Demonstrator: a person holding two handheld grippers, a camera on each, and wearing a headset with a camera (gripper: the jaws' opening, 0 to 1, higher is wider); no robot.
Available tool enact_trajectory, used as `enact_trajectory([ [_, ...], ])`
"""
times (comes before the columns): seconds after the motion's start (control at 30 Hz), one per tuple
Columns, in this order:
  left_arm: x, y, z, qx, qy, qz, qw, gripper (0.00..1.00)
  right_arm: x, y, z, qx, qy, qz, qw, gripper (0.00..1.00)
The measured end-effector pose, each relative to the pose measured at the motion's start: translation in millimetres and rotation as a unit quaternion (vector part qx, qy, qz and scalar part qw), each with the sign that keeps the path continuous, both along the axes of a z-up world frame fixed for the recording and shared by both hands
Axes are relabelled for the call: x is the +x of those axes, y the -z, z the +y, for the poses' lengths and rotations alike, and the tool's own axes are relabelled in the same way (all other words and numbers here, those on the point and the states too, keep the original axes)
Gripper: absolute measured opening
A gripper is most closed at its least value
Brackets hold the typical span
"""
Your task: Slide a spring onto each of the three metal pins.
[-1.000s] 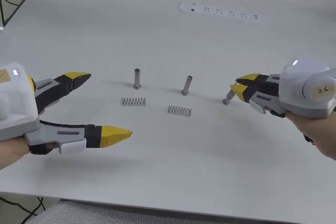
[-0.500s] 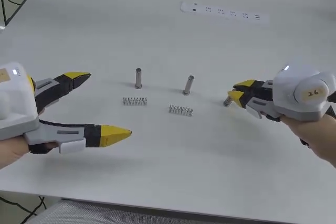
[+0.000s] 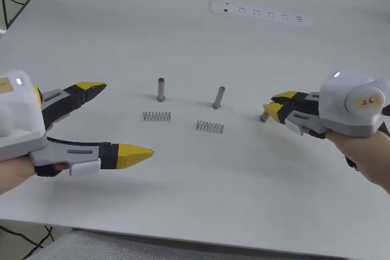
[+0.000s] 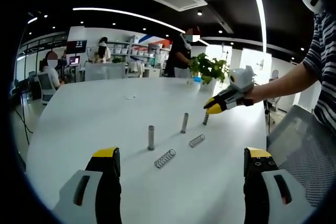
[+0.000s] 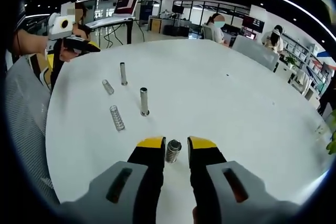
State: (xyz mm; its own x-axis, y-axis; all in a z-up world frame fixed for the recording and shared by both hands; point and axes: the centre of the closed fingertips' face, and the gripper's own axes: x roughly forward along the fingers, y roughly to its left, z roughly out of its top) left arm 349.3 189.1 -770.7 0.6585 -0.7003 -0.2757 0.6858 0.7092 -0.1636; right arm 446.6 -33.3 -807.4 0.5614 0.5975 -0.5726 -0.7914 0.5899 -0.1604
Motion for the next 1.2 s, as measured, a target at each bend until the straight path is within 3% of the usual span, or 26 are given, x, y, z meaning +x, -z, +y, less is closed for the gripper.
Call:
enact_trajectory([
  [0.1, -0.4, 1.3, -0.4, 0.0, 0.0, 0.002, 1.0, 0.97, 1.2, -6.0, 1.8, 0.029, 0.018, 0.013, 0.9993, 0.23],
  [0.63, 0.0, 0.4, 0.8, -0.001, -0.002, 0.004, 1.0, 0.97, 6.6, -28.1, -2.5, 0.089, 0.062, 0.02, 0.9939, 0.36],
  [1.2, 1.7, -4.7, -2.0, 0.0, 0.006, -0.003, 1.0, 0.97, -11.6, -42.6, -9.8, 0.139, 0.074, 0.034, 0.987, 0.39],
])
